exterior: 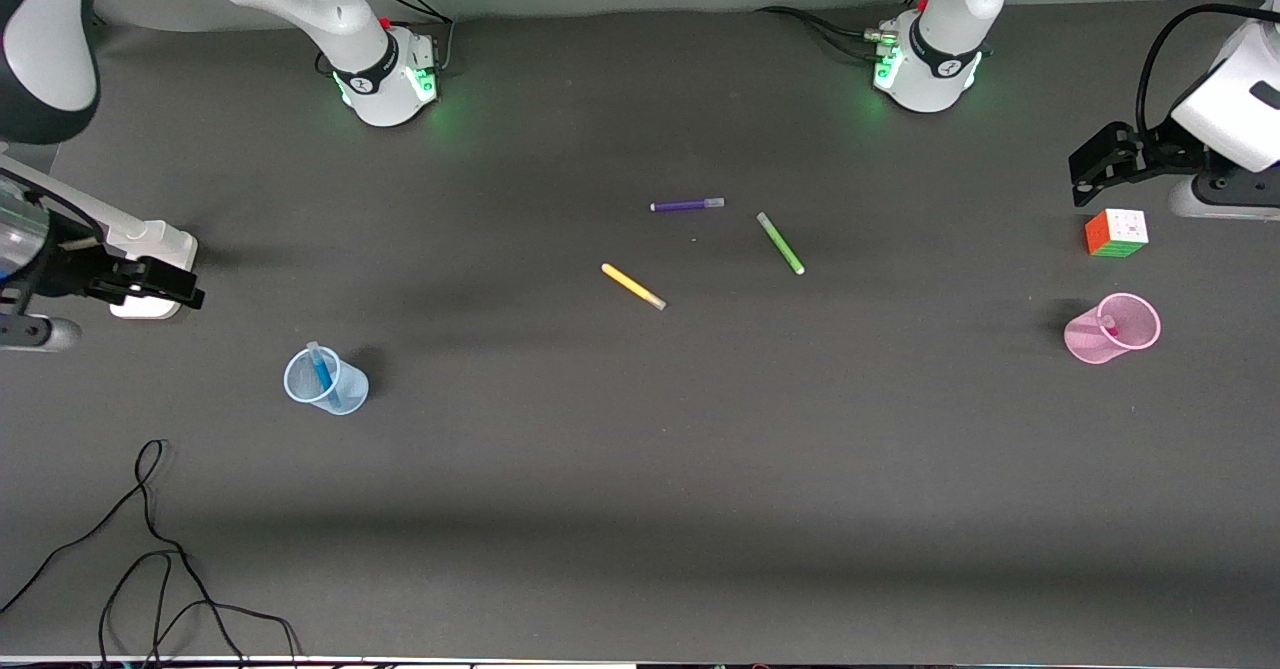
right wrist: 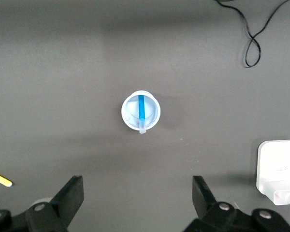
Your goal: Place pink and blue markers in matching cups
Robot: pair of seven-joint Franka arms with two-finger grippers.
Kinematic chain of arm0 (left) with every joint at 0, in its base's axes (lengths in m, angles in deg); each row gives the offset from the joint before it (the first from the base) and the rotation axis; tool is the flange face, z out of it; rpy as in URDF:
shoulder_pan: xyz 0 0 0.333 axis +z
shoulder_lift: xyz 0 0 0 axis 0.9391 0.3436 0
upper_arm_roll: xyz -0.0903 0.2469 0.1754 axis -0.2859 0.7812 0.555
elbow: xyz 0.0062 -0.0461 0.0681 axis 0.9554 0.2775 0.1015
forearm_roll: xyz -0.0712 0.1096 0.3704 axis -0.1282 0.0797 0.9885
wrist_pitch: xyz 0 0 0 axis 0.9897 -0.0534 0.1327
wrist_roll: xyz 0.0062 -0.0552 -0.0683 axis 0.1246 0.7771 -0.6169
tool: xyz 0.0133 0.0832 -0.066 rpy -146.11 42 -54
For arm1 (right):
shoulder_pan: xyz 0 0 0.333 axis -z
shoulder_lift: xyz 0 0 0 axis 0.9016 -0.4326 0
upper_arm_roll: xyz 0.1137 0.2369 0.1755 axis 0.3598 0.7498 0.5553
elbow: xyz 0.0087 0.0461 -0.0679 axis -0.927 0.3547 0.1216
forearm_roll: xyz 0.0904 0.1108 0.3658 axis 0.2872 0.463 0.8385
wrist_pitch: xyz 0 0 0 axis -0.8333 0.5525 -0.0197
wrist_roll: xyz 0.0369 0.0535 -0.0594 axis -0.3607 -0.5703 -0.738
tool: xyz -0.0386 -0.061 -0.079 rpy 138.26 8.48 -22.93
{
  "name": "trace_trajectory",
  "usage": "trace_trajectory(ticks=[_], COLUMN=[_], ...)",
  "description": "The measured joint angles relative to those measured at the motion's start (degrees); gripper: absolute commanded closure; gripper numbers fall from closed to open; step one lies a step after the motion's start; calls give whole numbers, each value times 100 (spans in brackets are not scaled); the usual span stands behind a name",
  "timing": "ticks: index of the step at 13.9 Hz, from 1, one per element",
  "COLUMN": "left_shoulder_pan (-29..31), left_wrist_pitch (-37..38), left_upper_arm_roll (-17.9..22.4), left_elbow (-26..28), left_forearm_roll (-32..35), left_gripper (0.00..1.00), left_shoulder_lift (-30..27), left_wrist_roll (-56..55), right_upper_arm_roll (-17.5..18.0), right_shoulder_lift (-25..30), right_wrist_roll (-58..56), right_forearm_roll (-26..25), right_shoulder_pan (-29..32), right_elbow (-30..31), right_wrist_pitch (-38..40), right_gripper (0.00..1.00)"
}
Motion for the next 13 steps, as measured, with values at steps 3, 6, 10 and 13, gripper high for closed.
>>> trace_trajectory(ticks=[3, 6, 10, 13], left_shoulder_pan=[-4, -4, -4, -4], left_wrist_pitch=[41, 57, 67, 109], left_upper_arm_roll=[0, 2, 3, 3], left_elbow=[-38, -101, -127, -176], left_forearm_roll=[0, 0, 0, 0], left_gripper=[1, 1, 1, 1], left_shoulder_lift=[0, 0, 0, 0], left_wrist_roll=[0, 0, 0, 0], right_upper_arm_roll=[1215, 1902, 1966, 1966], right_shoulder_lift=[251, 375, 387, 403], right_wrist_roll=[1, 1, -22, -39], right_forearm_roll=[-18, -20, -97, -122], right_shoulder_pan=[1385, 2131, 2134, 2135], right_elbow=[88, 95, 123, 159], right_wrist_pitch=[-8, 8, 20, 55], right_gripper=[0, 0, 0, 0])
